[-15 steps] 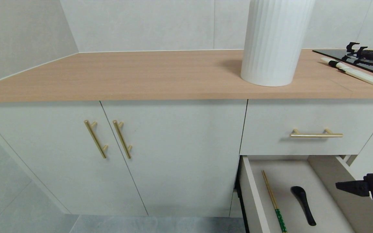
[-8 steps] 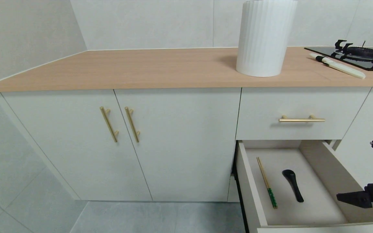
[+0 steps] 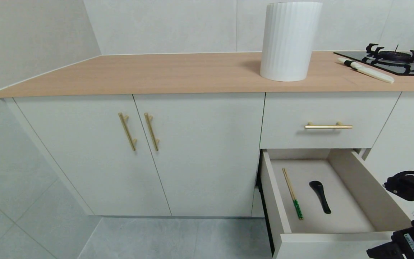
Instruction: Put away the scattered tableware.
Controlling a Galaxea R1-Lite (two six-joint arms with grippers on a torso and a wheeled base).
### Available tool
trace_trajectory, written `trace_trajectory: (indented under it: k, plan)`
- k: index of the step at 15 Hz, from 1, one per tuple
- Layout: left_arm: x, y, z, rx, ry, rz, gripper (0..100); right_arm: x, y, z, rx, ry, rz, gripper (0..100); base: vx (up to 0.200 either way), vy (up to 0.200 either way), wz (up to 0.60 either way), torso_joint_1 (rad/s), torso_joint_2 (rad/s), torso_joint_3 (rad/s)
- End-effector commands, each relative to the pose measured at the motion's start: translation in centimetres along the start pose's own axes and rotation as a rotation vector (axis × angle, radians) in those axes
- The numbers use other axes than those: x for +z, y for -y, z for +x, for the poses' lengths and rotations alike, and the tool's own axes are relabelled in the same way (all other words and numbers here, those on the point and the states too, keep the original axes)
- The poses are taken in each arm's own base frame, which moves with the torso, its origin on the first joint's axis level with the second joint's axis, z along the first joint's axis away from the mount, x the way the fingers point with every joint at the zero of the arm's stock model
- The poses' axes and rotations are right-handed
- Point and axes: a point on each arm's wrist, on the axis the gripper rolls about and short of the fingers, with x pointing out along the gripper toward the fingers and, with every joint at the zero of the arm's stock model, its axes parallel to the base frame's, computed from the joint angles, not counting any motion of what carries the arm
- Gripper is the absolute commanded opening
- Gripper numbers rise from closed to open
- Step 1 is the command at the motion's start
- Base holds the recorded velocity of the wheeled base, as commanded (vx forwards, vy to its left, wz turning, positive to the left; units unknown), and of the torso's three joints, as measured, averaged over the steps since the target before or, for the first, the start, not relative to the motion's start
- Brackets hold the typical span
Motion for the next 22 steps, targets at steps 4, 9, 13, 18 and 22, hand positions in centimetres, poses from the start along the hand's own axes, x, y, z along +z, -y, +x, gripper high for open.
trace_trajectory:
  k: [4,9,13,18,22]
  plan:
    - [0.0,0.0,0.0,0.001,-0.001,0.0,100,0.8,-1.5,3.5,0.009,-0.175,0.006,100,0.0,0.0,0.0,0.0,0.0,0.0]
    - [0.0,0.0,0.0,0.001,-0.001,0.0,100,1.6,-1.6,5.2,-0.016,-0.184,0.037,100,0.0,0.0,0.0,0.0,0.0,0.0]
    - [0.0,0.0,0.0,0.001,-0.001,0.0,100,2.1,-1.0,5.8,-0.02,-0.132,0.071,100,0.0,0.0,0.0,0.0,0.0,0.0]
    - [0.0,0.0,0.0,0.001,-0.001,0.0,100,1.9,-0.7,6.8,-0.075,-0.069,0.078,100,0.0,0.0,0.0,0.0,0.0,0.0]
    - [0.0,0.0,0.0,-0.001,-0.001,0.0,100,2.4,-0.8,7.4,-0.088,-0.004,0.085,100,0.0,0.0,0.0,0.0,0.0,0.0]
